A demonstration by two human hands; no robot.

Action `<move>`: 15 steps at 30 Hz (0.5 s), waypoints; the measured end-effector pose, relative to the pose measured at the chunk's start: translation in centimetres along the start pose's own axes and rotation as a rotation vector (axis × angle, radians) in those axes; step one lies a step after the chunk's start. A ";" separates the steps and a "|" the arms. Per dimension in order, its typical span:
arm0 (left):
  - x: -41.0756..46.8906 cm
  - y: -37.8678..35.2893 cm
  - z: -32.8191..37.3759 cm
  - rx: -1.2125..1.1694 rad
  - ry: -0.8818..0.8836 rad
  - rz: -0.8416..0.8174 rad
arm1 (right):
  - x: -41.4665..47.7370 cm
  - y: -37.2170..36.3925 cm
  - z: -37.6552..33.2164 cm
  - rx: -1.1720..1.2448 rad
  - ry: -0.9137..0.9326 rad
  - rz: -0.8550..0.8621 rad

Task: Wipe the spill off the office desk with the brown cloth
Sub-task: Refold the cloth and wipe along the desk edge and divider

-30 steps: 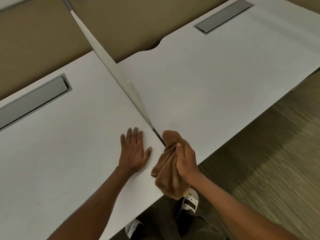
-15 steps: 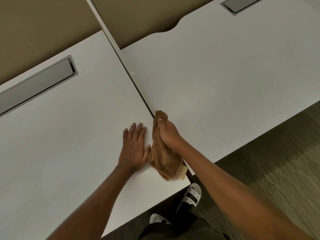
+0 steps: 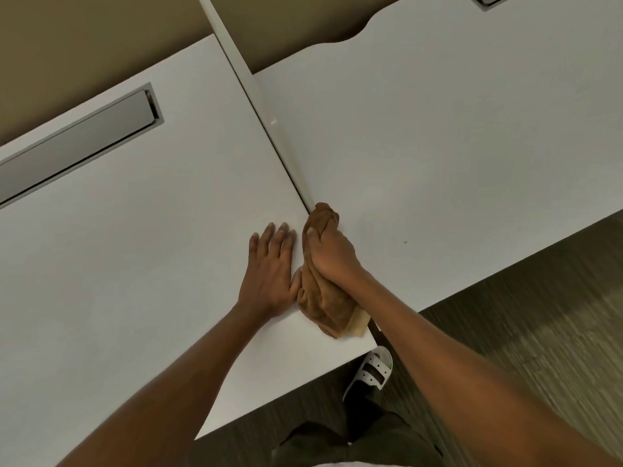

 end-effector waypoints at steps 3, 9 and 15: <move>0.0 0.1 -0.1 0.000 0.010 0.002 | -0.7 0.1 0.4 -0.022 0.021 0.012; 0.0 0.2 0.0 -0.010 0.019 0.007 | -3.4 0.4 2.0 0.018 0.018 0.004; -0.1 0.2 0.1 0.005 0.005 0.014 | -8.2 0.3 6.7 0.134 -0.072 -0.080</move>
Point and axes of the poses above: each hand's wrist, its own x-axis towards the middle knuckle, its own y-axis out of the back of the hand, z = x × y, the point moved 7 cm from there along x, towards the middle knuckle, and after that the axes turned 7 degrees about -y, right-handed, at the moved point
